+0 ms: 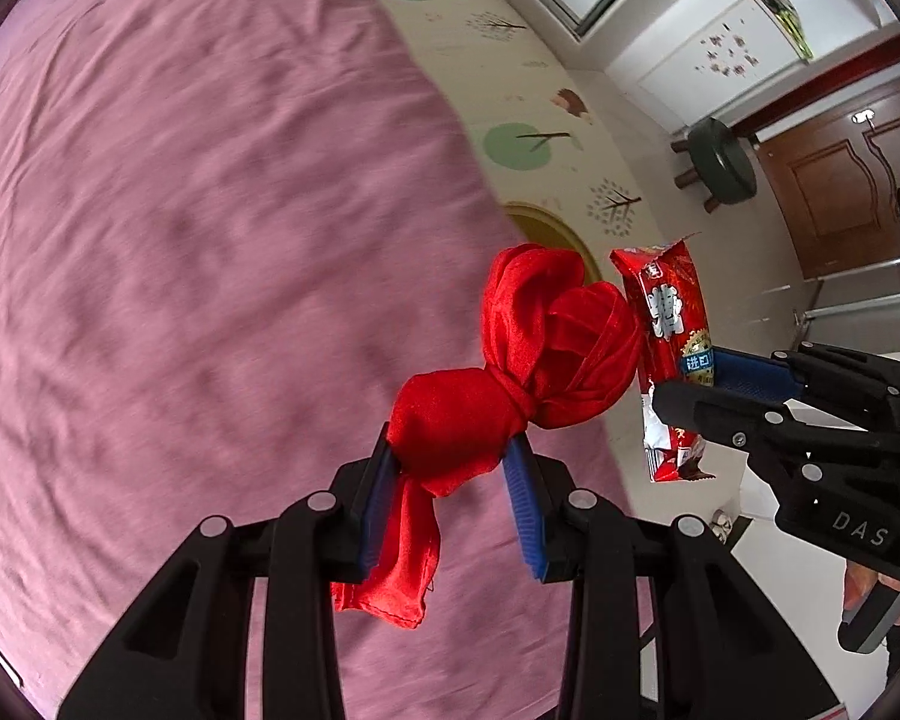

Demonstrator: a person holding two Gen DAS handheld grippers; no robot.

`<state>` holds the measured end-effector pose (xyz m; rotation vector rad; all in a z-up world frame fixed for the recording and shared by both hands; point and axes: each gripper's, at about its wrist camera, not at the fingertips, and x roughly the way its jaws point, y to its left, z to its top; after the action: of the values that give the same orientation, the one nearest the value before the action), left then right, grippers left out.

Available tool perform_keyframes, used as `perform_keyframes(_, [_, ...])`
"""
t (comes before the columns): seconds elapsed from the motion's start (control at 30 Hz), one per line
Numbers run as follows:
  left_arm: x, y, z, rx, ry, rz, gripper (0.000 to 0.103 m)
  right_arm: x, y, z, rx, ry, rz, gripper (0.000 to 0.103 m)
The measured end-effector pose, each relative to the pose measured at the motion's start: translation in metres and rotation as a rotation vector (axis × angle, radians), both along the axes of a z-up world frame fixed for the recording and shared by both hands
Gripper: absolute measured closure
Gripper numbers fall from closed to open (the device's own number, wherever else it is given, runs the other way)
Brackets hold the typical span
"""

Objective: Collect trash
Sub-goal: 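Carry the red ribbon and candy wrapper with both tools over the bin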

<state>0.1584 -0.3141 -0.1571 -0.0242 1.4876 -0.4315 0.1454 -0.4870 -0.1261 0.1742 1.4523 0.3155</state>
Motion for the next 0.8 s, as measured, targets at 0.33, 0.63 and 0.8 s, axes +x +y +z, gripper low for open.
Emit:
perform_keyframes(0.33, [0.023, -0.084, -0.01, -0.01, 0.02, -0.08, 0.068, 0.005, -0.088, -0.007, 0.003, 0.007, -0.125, 0.074])
perform_keyframes(0.63, [0.05, -0.146, -0.015, -0.028, 0.038, -0.129, 0.068, 0.015, -0.139, -0.015, -0.001, 0.009, -0.196, 0.073])
perform_keyframes(0.8, [0.065, -0.169, -0.015, -0.049, 0.042, -0.123, 0.066, 0.024, -0.159, -0.016, -0.004, -0.001, -0.227, 0.072])
